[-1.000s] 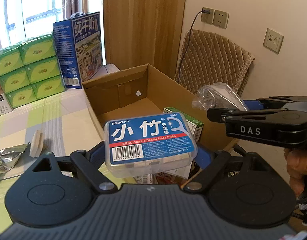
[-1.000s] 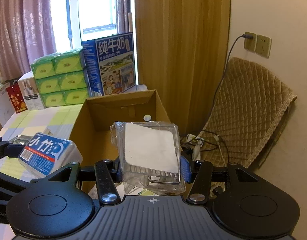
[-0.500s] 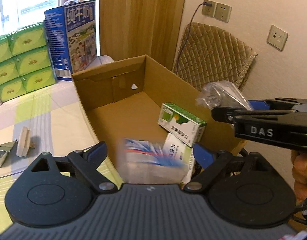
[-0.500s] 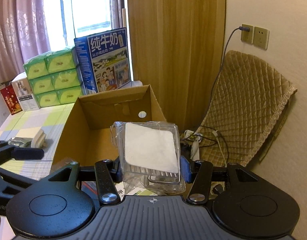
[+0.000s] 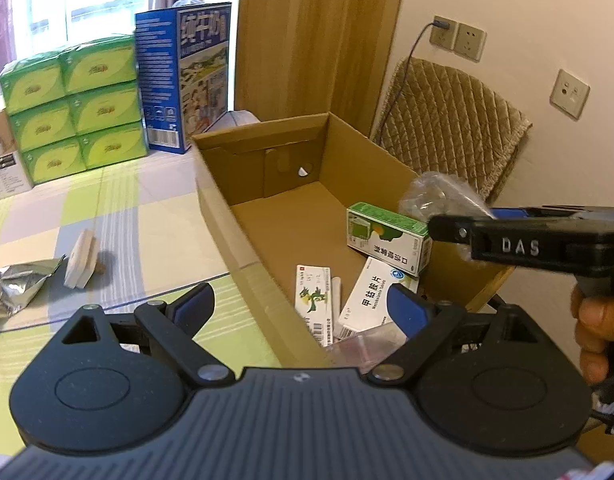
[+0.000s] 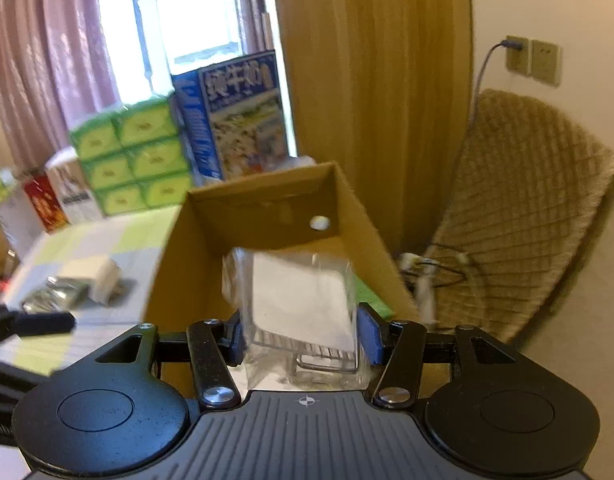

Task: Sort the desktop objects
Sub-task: 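Open the left tool dropping the floss box while the right tool drops the tray into the box, then move both open tools back toward the foil pouch and white night-light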

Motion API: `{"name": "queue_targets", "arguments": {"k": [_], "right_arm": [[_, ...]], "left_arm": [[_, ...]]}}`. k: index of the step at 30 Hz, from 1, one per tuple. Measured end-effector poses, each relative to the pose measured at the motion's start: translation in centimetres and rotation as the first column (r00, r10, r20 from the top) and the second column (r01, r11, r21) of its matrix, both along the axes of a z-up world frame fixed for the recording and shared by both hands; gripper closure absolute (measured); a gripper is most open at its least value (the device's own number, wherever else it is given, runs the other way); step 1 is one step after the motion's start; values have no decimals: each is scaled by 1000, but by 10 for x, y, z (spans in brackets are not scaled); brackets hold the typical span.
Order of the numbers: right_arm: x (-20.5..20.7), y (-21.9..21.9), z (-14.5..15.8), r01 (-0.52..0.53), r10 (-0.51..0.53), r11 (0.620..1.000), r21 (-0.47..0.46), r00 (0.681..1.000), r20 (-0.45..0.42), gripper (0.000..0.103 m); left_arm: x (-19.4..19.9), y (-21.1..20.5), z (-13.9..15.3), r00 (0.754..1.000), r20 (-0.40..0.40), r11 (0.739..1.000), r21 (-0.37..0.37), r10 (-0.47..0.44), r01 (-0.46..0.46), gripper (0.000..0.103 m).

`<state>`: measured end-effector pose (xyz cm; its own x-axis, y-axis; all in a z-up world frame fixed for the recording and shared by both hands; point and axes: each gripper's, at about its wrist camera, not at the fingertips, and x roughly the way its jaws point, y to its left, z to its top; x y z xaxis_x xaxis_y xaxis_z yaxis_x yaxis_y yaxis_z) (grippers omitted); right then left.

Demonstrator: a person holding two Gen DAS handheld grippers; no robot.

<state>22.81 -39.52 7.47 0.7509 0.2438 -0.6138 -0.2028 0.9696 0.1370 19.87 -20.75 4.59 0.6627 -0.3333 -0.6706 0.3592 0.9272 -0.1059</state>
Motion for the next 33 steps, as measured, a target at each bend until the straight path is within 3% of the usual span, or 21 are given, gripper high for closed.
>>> {"name": "queue_targets", "arguments": {"k": [12, 24, 33], "right_arm": [[-36, 0, 13, 50, -51, 998, 23, 998, 32, 33], [-87, 39, 24, -14, 12, 999, 49, 999, 41, 20], [-109, 82, 31, -89, 87, 996, 28, 994, 62, 11]], "left_arm": [[-22, 33, 5, 998, 3, 998, -12, 59, -59, 11], [-57, 70, 11, 994, 6, 994, -4, 109, -109, 9], [-83, 119, 13, 981, 12, 981, -10, 192, -192, 6]]}}
